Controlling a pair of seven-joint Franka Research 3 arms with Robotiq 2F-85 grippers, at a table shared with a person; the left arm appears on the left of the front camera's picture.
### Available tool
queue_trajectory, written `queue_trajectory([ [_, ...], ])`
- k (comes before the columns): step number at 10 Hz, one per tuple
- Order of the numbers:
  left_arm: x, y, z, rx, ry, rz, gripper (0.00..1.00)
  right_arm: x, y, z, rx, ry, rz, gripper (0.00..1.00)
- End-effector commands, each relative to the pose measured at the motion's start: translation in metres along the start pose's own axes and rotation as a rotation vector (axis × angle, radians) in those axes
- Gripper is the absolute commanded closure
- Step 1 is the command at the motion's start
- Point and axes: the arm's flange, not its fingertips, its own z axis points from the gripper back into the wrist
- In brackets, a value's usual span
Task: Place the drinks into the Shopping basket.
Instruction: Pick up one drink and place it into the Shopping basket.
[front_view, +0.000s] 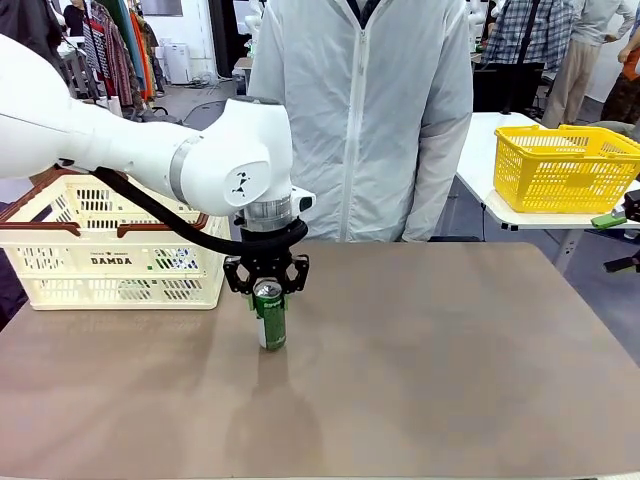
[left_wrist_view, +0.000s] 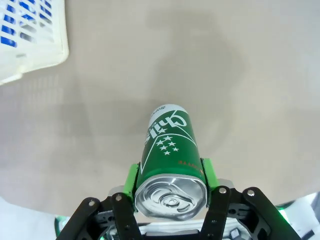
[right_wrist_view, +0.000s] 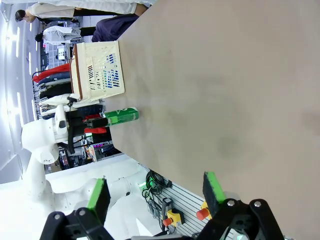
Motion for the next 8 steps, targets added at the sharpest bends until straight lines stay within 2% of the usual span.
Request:
queue_trajectory([
  [1, -0.021, 0.044, 0.093, -0.091, -0.105, -0.075, 1.00, -0.002, 0.002, 0.001, -0.012, 0.003, -0.016, 0.00],
  [2, -0.025, 0.072, 0.143, -0.089, -0.056, -0.152, 1.00, -0.002, 0.002, 0.001, -0.012, 0.003, -0.016, 0.00],
  [3, -0.021, 0.105, 0.186, -0.069, -0.081, -0.167, 1.00, -0.002, 0.002, 0.001, -0.012, 0.003, -0.016, 0.00],
  [4, -0.015, 0.143, 0.222, -0.101, -0.123, -0.235, 1.00, -0.002, 0.002, 0.001, -0.012, 0.003, -0.016, 0.00],
  [6, -0.002, 0.236, 0.275, -0.152, -0.274, -0.119, 1.00, -0.002, 0.002, 0.001, -0.012, 0.003, -0.016, 0.00],
  [7, 0.011, 0.282, 0.280, -0.186, -0.320, -0.073, 1.00, -0.002, 0.002, 0.001, -0.012, 0.003, -0.016, 0.00],
  [8, 0.026, 0.324, 0.273, -0.155, -0.316, 0.037, 1.00, -0.002, 0.002, 0.001, -0.012, 0.003, -0.016, 0.00],
])
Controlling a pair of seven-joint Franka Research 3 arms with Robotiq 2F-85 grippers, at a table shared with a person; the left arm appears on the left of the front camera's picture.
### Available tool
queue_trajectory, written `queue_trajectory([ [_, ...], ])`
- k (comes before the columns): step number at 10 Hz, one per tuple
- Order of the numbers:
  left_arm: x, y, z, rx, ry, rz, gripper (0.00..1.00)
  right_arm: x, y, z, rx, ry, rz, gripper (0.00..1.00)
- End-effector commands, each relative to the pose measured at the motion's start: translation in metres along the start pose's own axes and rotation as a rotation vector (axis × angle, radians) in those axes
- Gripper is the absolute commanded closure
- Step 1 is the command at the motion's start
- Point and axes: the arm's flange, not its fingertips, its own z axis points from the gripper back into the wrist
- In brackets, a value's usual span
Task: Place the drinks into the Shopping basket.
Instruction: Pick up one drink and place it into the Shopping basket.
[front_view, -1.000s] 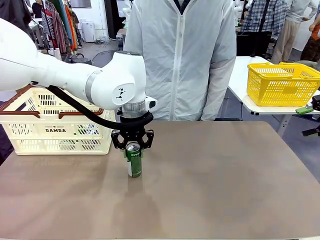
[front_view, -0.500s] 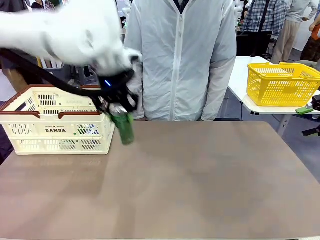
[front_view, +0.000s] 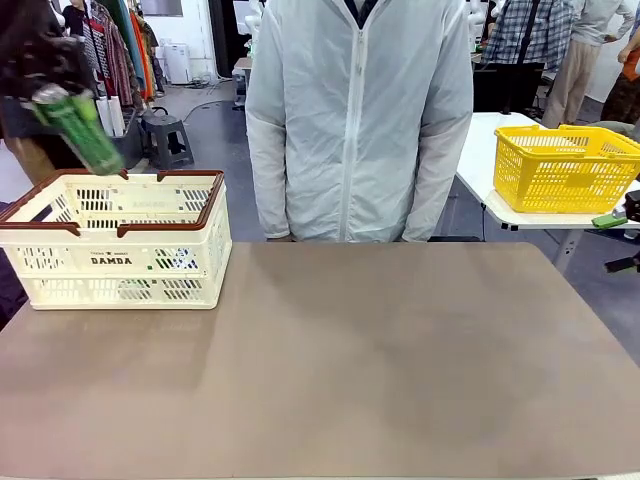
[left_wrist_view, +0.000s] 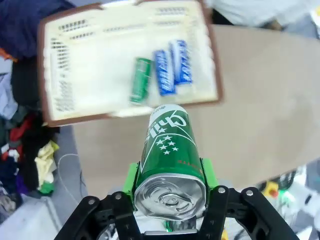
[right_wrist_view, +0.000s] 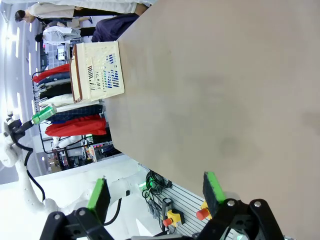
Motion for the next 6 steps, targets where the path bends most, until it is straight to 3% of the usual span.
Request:
queue_trajectory([
  [1, 0.024, 0.042, -0.035, -0.008, -0.021, 0.113, 1.00, -0.002, 0.003, 0.000, -0.012, 0.005, -0.014, 0.00],
  [2, 0.029, 0.066, -0.051, 0.019, 0.006, 0.160, 1.00, -0.002, 0.003, 0.000, -0.012, 0.005, -0.014, 0.00],
  [4, 0.034, 0.071, -0.051, -0.054, -0.019, 0.263, 1.00, -0.002, 0.003, 0.000, -0.012, 0.005, -0.014, 0.00],
  [5, 0.030, 0.093, -0.060, 0.030, 0.005, 0.167, 1.00, -0.002, 0.003, 0.000, -0.012, 0.005, -0.014, 0.00],
  [6, 0.030, 0.093, -0.060, 0.030, 0.005, 0.167, 1.00, -0.002, 0.003, 0.000, -0.012, 0.005, -0.014, 0.00],
])
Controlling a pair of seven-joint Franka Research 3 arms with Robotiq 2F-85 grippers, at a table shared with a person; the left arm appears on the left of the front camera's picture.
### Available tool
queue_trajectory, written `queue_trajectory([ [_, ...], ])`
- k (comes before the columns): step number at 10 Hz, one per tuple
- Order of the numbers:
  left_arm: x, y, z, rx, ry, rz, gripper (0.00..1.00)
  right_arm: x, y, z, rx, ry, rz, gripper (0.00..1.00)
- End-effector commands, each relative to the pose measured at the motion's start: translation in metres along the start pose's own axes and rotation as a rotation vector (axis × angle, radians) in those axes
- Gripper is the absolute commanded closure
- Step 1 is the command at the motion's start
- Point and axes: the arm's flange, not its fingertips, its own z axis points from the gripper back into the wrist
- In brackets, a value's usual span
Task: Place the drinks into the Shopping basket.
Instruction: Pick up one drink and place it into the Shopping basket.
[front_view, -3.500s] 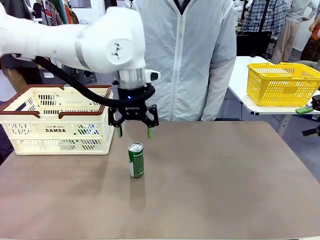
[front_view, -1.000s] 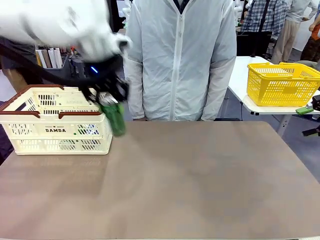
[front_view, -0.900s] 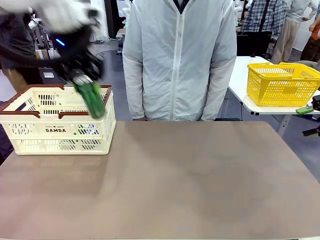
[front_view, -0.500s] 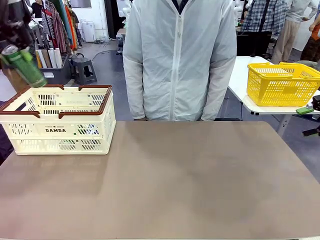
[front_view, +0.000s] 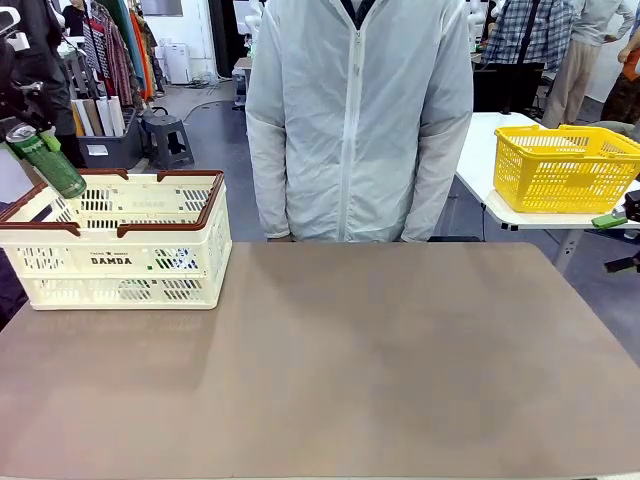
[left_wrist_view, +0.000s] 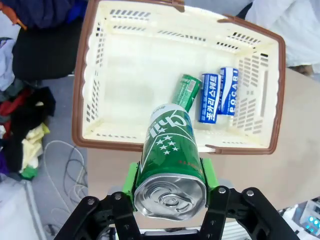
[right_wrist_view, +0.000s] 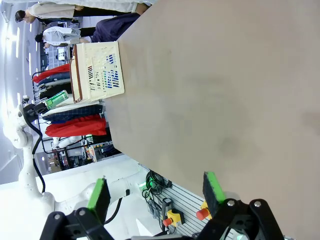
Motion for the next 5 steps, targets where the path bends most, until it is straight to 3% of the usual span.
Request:
queue_trajectory([
  [1, -0.004, 0.001, 0.012, 0.017, -0.014, -0.032, 1.00, -0.002, 0.003, 0.001, -0.012, 0.004, -0.014, 0.00],
  [3, -0.001, 0.000, 0.002, 0.003, -0.003, -0.007, 1.00, -0.002, 0.003, 0.001, -0.012, 0.004, -0.014, 0.00],
  [4, 0.020, -0.009, -0.010, 0.100, -0.012, -0.049, 1.00, -0.002, 0.003, 0.001, -0.012, 0.004, -0.014, 0.00],
  [5, 0.038, -0.016, -0.028, 0.144, 0.043, -0.124, 1.00, -0.002, 0.003, 0.001, -0.012, 0.004, -0.014, 0.00],
])
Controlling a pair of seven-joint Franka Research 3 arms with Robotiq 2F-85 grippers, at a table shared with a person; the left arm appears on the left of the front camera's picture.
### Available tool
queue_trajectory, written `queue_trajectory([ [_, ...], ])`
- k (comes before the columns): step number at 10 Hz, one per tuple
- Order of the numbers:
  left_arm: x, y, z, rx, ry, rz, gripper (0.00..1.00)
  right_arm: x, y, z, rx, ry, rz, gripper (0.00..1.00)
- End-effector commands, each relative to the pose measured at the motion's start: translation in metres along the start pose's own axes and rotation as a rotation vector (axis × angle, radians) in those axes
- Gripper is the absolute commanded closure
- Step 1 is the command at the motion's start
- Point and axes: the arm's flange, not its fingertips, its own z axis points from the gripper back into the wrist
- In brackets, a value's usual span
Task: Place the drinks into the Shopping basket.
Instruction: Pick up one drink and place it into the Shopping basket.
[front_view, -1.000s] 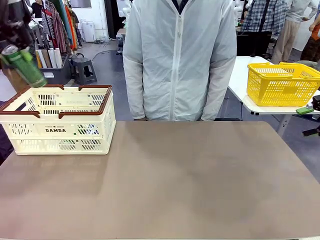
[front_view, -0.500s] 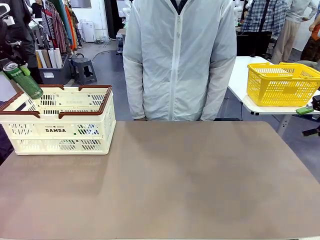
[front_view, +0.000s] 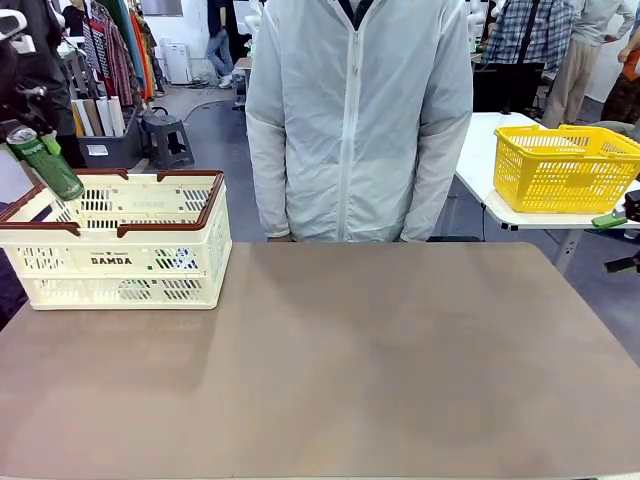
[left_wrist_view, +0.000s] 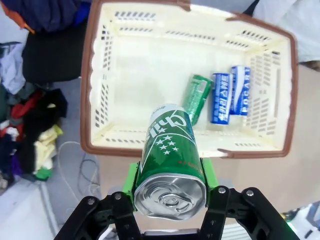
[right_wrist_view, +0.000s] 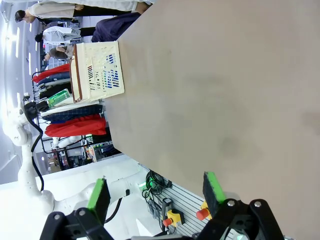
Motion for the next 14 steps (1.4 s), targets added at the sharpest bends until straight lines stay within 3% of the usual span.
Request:
queue_trajectory([
  [1, 0.038, -0.014, -0.024, 0.084, 0.027, -0.120, 1.00, -0.002, 0.003, 0.001, -0.012, 0.004, -0.015, 0.00],
  [3, 0.053, -0.029, -0.069, 0.126, 0.067, -0.186, 1.00, -0.002, 0.003, 0.001, -0.012, 0.004, -0.015, 0.00],
  [4, 0.061, -0.032, -0.095, 0.122, 0.133, -0.200, 1.00, -0.002, 0.003, 0.001, -0.012, 0.004, -0.015, 0.00],
  [7, 0.077, -0.024, -0.161, 0.134, 0.231, -0.193, 1.00, -0.002, 0.003, 0.001, -0.012, 0.004, -0.015, 0.00],
  [11, 0.089, -0.024, -0.202, 0.130, 0.298, -0.193, 1.00, -0.002, 0.003, 0.001, -0.012, 0.004, -0.015, 0.00],
  [12, 0.092, -0.025, -0.206, 0.136, 0.319, -0.195, 0.84, -0.002, 0.003, 0.001, -0.012, 0.004, -0.015, 0.00],
  [13, 0.092, -0.025, -0.209, 0.137, 0.339, -0.199, 0.27, -0.002, 0.003, 0.001, -0.012, 0.004, -0.015, 0.00],
  [14, 0.092, -0.025, -0.209, 0.131, 0.335, -0.196, 0.00, -0.002, 0.003, 0.001, -0.012, 0.004, -0.015, 0.00],
])
